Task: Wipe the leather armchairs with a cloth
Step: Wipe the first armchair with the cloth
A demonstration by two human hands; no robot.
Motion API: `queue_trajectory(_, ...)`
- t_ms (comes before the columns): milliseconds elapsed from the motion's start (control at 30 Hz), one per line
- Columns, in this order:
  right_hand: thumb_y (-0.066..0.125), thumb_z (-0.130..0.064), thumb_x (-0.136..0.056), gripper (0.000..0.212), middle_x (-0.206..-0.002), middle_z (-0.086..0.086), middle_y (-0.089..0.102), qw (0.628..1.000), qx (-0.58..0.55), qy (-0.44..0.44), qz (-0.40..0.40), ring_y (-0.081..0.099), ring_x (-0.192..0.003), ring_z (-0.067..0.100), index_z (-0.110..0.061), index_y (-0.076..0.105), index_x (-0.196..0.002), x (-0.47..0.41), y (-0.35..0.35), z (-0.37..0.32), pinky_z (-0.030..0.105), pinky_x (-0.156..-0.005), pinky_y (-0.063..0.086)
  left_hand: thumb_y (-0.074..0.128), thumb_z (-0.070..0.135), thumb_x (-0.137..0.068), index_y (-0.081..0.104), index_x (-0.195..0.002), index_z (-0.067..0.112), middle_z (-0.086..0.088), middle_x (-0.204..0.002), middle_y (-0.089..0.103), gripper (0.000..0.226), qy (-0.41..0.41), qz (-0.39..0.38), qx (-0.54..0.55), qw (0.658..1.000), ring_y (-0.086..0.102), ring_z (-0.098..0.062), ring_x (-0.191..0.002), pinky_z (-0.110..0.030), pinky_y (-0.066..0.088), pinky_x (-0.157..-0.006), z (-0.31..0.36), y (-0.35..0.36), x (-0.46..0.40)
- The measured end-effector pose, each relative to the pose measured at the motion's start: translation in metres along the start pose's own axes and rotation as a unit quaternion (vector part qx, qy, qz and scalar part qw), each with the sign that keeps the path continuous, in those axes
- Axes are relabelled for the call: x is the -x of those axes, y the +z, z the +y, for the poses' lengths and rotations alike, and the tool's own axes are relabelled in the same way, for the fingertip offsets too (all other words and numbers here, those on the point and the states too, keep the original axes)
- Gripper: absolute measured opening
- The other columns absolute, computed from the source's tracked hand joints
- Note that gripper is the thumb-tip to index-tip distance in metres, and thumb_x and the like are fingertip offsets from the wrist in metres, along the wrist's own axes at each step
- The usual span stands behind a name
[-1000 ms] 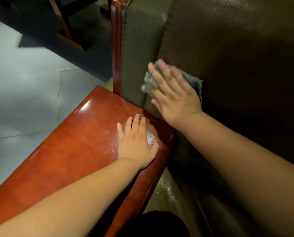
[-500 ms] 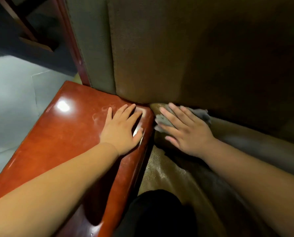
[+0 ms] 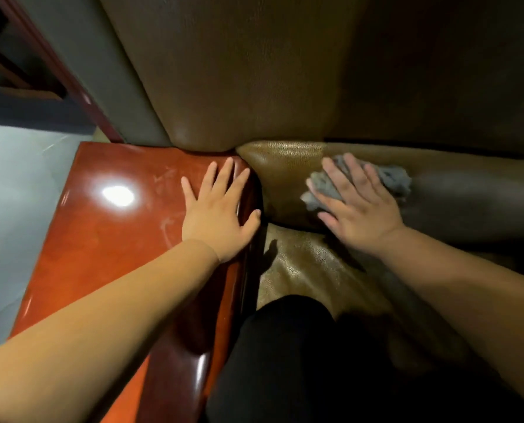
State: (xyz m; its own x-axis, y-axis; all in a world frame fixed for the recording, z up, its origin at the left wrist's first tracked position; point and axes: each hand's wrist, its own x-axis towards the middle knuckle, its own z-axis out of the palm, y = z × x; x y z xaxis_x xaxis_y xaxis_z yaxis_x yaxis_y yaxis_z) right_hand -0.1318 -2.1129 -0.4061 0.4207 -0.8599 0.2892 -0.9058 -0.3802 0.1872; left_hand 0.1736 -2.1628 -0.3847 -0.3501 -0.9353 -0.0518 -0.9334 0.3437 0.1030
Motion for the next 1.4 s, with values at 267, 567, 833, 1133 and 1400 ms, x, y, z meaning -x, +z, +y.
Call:
queue_trajectory(267, 0.046, -0.043, -0.106, 0.065, -0.172, 0.013, 0.015, 0.995, -0.026, -0.092, -0.001, 0.011, -0.159, 0.035, -0.026, 0.023, -0.164, -0.057, -0.001, -0.034, 0.046, -0.129, -0.001, 0.039, 0.06, -0.092, 0.026, -0.167, 0.024, 0.005, -0.176, 0.017, 0.085, 0.024, -0.002, 0.009, 1.0, 0.012, -0.022, -0.163, -0.062, 0.009, -0.129, 0.003, -0.009, 0.005)
queue_trajectory(567, 0.036, -0.057, -0.1, 0.082, -0.17, 0.028, -0.001, 0.911, -0.071, 0.403, 0.05, -0.004, -0.154, 0.054, -0.016, 0.009, -0.166, 0.011, 0.005, -0.013, 0.063, -0.124, -0.009, 0.047, 0.049, -0.089, 0.037, -0.161, 0.027, 0.003, -0.174, 0.024, 0.076, 0.008, 0.015, -0.006, 1.0, 0.021, -0.026, -0.159, -0.065, 0.017, -0.125, 0.011, -0.01, 0.0)
queue_trajectory(833, 0.056, -0.05, -0.1, 0.058, -0.172, 0.008, 0.019, 0.998, -0.054, -0.011, 0.005, 0.006, -0.16, 0.032, -0.027, 0.05, -0.153, -0.03, 0.019, -0.057, 0.043, -0.13, -0.001, 0.045, 0.05, -0.089, 0.036, -0.162, 0.027, 0.003, -0.175, 0.023, 0.077, 0.009, 0.008, 0.005, 1.0, 0.019, -0.025, -0.161, -0.065, 0.017, -0.126, 0.009, -0.01, 0.003)
queue_trajectory(1133, 0.051, -0.056, -0.094, 0.085, -0.17, 0.022, 0.004, 0.943, -0.055, 0.327, 0.044, 0.0, -0.151, 0.054, -0.025, 0.016, -0.166, 0.006, 0.022, -0.02, 0.058, -0.122, -0.018, 0.05, 0.05, -0.088, 0.037, -0.16, 0.028, 0.004, -0.174, 0.024, 0.077, -0.002, 0.005, -0.001, 1.0, 0.019, -0.024, -0.16, -0.066, 0.017, -0.125, 0.012, -0.013, 0.001)
queue_trajectory(1400, 0.052, -0.057, -0.098, 0.074, -0.172, 0.007, 0.015, 0.986, -0.092, 0.132, 0.028, 0.001, -0.157, 0.035, -0.031, 0.027, -0.162, -0.013, 0.024, -0.059, 0.043, -0.125, -0.018, 0.044, 0.052, -0.088, 0.034, -0.162, 0.028, 0.004, -0.175, 0.021, 0.079, -0.002, -0.012, 0.006, 1.0, 0.016, -0.024, -0.162, -0.064, 0.015, -0.127, 0.014, -0.015, 0.001)
